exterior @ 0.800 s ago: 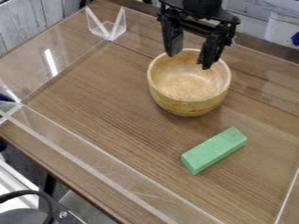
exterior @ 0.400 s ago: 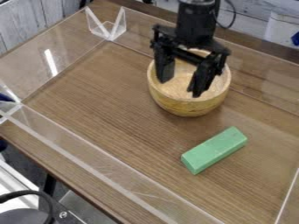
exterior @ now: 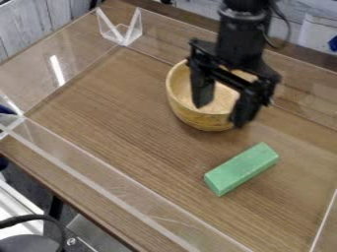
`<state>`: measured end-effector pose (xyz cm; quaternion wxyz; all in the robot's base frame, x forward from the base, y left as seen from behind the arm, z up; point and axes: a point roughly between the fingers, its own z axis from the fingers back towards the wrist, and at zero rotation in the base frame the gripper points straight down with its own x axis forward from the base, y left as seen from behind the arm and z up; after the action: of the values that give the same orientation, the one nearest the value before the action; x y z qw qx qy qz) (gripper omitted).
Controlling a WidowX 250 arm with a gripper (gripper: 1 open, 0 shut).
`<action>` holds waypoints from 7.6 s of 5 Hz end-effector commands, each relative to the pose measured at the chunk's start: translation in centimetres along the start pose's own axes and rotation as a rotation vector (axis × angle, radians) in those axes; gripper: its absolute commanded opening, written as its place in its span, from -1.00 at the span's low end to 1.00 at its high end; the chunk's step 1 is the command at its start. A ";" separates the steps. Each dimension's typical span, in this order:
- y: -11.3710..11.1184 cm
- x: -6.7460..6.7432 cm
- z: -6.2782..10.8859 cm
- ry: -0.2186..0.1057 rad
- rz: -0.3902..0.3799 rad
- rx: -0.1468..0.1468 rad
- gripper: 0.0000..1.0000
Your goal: Put the green block in the brown bowl
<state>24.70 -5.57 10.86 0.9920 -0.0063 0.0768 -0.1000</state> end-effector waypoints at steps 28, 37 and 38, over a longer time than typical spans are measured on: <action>-1.4 3.4 -4.5 -0.144 -0.059 -0.084 -1.00; -1.0 4.3 -2.9 -0.195 -0.062 -0.093 -1.00; -0.8 4.2 -0.8 -0.226 -0.059 -0.084 -1.00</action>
<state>27.50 -7.34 7.46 0.9902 -0.0604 0.0042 -0.1258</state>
